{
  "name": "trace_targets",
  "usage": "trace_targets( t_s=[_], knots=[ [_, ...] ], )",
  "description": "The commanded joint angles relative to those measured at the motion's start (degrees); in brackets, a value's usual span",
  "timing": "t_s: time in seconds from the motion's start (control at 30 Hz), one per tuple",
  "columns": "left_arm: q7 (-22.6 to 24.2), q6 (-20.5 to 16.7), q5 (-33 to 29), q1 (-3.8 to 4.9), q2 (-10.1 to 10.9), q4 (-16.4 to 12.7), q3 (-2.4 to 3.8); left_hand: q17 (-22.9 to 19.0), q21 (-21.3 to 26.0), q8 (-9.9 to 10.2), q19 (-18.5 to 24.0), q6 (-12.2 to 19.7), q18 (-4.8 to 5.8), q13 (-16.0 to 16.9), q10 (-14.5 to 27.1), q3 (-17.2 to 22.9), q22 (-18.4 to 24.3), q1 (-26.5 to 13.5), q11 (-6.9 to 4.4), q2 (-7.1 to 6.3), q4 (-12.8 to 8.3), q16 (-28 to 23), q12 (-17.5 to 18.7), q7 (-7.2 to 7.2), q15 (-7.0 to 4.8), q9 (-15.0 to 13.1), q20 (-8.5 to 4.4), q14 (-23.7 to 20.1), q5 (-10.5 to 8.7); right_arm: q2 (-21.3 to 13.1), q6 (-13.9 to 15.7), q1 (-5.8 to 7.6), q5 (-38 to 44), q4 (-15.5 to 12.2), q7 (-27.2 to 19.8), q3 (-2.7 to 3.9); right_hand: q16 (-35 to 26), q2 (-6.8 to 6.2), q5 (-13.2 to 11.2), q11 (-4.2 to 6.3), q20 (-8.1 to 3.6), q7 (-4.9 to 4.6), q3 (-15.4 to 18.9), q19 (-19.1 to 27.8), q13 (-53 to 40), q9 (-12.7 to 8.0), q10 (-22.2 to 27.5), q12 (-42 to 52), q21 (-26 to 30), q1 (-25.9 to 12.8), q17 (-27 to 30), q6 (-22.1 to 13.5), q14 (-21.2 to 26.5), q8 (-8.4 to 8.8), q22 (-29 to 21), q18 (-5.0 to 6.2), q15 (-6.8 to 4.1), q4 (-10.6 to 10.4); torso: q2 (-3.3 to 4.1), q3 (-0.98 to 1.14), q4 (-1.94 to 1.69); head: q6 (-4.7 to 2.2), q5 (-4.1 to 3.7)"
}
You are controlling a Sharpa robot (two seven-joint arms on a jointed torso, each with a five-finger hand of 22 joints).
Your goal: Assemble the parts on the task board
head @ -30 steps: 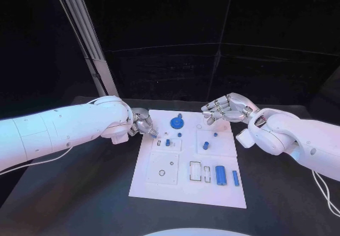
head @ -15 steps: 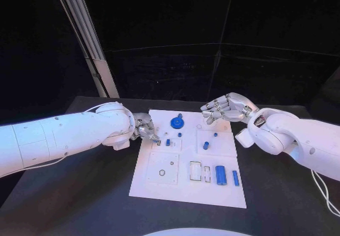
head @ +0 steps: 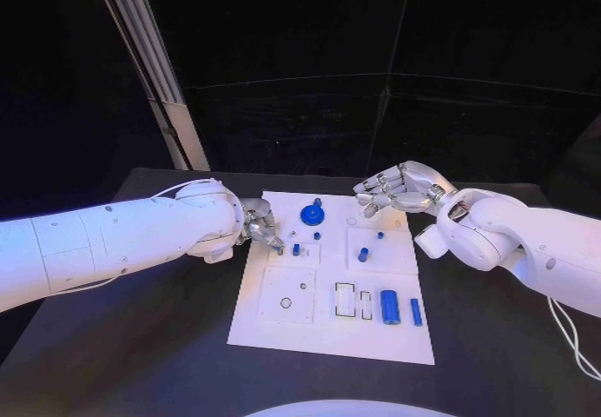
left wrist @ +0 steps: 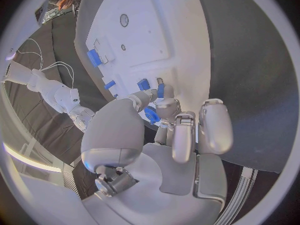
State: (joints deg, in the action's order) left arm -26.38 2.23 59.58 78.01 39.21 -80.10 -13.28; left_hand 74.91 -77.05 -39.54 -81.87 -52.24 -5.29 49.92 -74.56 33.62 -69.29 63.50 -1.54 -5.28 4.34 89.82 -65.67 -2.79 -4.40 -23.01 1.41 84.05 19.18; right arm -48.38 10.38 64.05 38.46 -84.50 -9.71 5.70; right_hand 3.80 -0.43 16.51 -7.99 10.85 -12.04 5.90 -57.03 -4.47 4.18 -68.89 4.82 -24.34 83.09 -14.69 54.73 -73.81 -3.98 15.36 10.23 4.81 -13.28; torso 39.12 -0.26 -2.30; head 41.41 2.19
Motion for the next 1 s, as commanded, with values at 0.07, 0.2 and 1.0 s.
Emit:
trace_targets(
  t_s=[0.07, 0.2, 1.0],
  knots=[
    [-0.69, 1.08, 0.43, 0.02, -0.46, 0.45, 0.02, 15.09, -0.21, 0.00, -0.40, -0.41, 0.86, 0.05, -0.52, 7.83, 0.00, -0.14, -0.06, 0.65, -7.54, 0.18, -0.32, 0.00, -0.55, -0.07, -0.02, 5.95, 0.17, 0.15, -0.48, 0.11, -0.51, -0.03, -0.74, 0.03, -0.02, 0.49, 0.22, 0.13, 0.04, 0.06, 0.01, -0.52, -0.08, 0.10, 0.40, 0.37, 0.33, 0.02, 0.08, -0.33, 0.29, -0.01, -0.09, 0.23, -0.14, 0.28, 0.00, 0.01, -0.02, 0.02, -0.02],
    [-0.76, 1.74, 0.09, -0.01, -0.80, 0.48, 0.03, 15.09, -0.21, 0.01, -0.40, -0.42, 0.86, 0.06, -0.54, 7.84, 0.01, -0.17, -0.06, 0.65, -7.53, 0.18, -0.32, 0.00, -0.55, -0.07, -0.02, 5.95, 0.16, 0.25, -0.51, 0.11, -0.51, 0.03, -0.75, 0.03, -0.02, 0.49, 0.22, 0.13, 0.04, 0.06, 0.01, -0.52, -0.08, 0.10, 0.40, 0.37, 0.33, 0.02, 0.08, -0.33, 0.29, -0.01, -0.09, 0.23, -0.14, 0.28, 0.00, -0.04, -0.01, 0.11, -0.06],
    [-1.55, 5.19, -0.58, -0.08, -1.41, 0.82, 0.01, 15.09, -0.03, 0.09, -0.30, -0.49, 0.81, -0.20, -0.51, 7.84, 0.28, -0.44, -0.05, 0.64, -7.47, 0.18, -0.15, 0.00, -0.55, -0.10, -0.03, 5.95, 0.13, 0.12, -0.72, 0.11, -0.51, 0.05, -0.64, 0.03, -0.03, 0.59, 0.33, 0.13, 0.03, 0.07, 0.00, -0.57, -0.08, 0.10, 0.42, 0.39, 0.40, 0.03, 0.10, -0.32, 0.30, -0.01, -0.13, 0.23, -0.14, 0.30, -0.03, -0.06, -0.07, 0.30, 0.09]
  ],
)
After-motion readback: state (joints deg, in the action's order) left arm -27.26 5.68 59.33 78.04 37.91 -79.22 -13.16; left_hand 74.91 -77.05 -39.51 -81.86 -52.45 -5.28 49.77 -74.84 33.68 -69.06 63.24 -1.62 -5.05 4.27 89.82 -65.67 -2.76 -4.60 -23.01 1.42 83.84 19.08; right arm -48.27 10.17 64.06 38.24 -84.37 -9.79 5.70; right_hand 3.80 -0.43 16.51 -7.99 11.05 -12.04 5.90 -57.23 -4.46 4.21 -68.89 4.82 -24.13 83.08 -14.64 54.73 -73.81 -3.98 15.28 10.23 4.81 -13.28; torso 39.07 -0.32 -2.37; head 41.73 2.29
